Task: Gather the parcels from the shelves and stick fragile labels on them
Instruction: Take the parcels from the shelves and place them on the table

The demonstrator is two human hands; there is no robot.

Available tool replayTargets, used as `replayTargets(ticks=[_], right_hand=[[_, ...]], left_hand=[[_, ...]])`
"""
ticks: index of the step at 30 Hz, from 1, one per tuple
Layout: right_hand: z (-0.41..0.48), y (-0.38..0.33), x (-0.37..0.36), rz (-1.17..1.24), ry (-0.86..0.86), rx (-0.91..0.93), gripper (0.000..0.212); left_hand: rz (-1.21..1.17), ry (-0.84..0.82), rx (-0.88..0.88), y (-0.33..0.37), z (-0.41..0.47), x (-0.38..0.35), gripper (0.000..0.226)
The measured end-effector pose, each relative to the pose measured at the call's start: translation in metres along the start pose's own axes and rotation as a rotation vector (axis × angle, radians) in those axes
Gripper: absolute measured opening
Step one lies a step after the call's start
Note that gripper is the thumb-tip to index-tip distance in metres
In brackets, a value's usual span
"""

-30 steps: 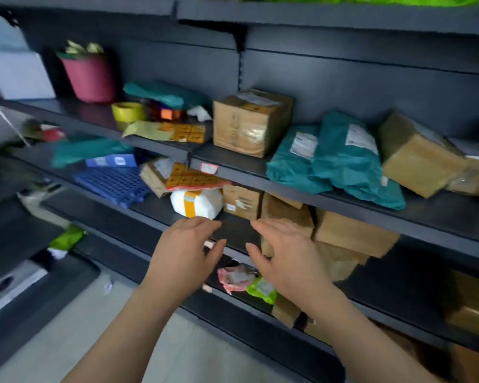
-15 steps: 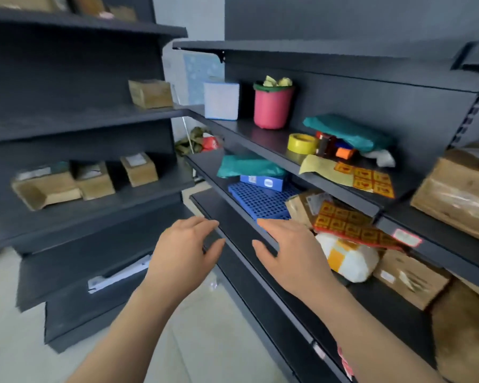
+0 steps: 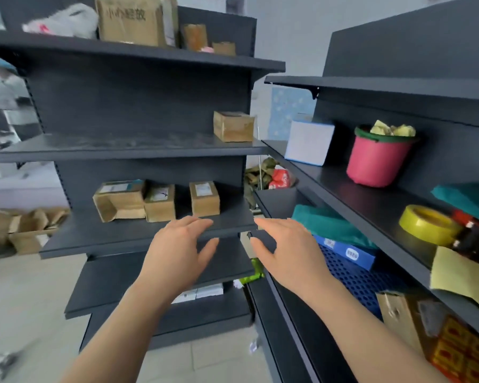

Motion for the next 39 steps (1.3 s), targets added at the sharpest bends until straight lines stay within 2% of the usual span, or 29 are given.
replayTargets(ticks=[11, 23, 31, 36, 39], right_hand=[[0.148, 0.05, -0.073, -0.001, -0.047, 0.082, 0.041], [0.329, 0.105, -0.132, 0.024, 0.046, -0.031, 0.043], [0.416, 0.158, -0.155, 0.029, 0.067, -0.084, 0.043], [0.477, 0.201, -0.166, 0.01, 0.077, -0.068, 0.048], [0.508, 0.223, -0.174, 0.007, 0.029, -0.062, 0.056]], left_hand=[[0.043, 0.02, 0.054, -0.054, 0.146, -0.049, 0.043], [0.077, 0.007, -0.058, -0.126, 0.347, -0.096, 0.047], [0.032, -0.02, -0.104, -0.135, 0.451, -0.134, 0.049], [-0.034, -0.033, -0.06, -0.132, 0.504, -0.159, 0.055], [-0.077, -0.045, -0.005, -0.13, 0.532, -0.176, 0.068]])
Point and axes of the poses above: each hand's wrist, its own z-axis towards the middle knuckle, its own x-axis out of the back of the hand, y = z × x, the point moved 2 cm from there along z, towards the middle knuckle, and after that the axes turned 2 degrees about z, right-handed, at the moved point
